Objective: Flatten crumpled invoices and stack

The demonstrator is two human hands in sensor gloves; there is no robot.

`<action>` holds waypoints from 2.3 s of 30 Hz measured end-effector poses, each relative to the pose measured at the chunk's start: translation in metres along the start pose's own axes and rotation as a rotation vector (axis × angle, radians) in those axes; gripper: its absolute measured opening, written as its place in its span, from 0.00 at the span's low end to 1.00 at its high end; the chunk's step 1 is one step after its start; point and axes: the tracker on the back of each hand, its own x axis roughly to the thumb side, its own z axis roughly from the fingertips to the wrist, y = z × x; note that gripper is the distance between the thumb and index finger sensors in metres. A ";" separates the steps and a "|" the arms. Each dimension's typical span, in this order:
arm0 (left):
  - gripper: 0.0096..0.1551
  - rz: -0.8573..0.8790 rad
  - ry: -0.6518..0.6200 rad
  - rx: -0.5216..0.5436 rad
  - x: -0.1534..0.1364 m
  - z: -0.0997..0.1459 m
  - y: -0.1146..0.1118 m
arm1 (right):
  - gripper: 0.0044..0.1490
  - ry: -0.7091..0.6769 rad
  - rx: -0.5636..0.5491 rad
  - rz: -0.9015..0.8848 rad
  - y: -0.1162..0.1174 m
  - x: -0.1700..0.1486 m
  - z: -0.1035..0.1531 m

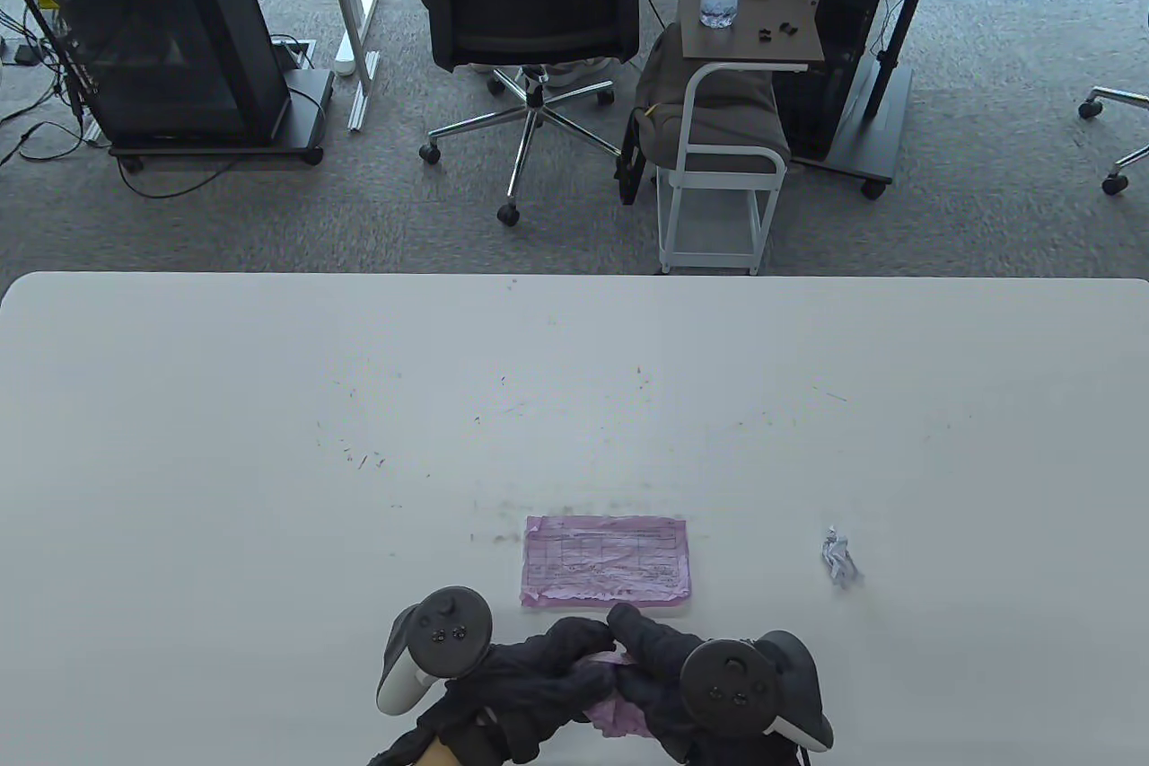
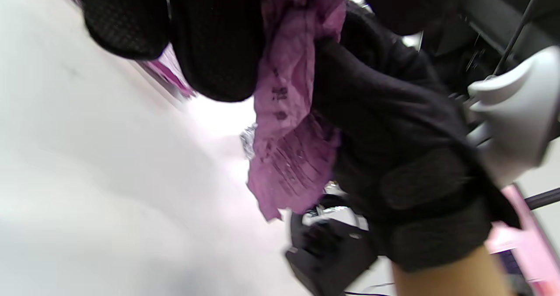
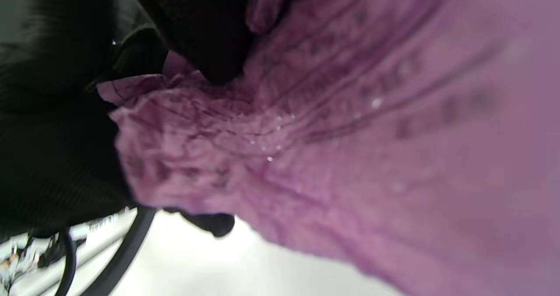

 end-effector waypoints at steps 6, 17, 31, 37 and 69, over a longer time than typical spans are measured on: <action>0.39 -0.186 -0.008 0.141 0.007 -0.001 0.003 | 0.26 0.010 -0.072 -0.020 -0.011 -0.006 0.005; 0.28 -0.106 0.016 0.258 -0.007 0.008 0.019 | 0.25 0.066 -0.242 -0.079 -0.030 -0.019 0.012; 0.58 0.048 -0.089 0.160 0.005 -0.001 -0.002 | 0.24 0.050 -0.316 -0.159 -0.019 -0.008 0.012; 0.32 0.150 -0.075 0.340 -0.003 0.010 0.012 | 0.24 0.021 -0.266 -0.114 -0.007 0.003 0.005; 0.35 0.173 -0.079 0.339 -0.006 0.011 0.021 | 0.24 0.174 -0.302 -0.326 -0.012 -0.025 0.009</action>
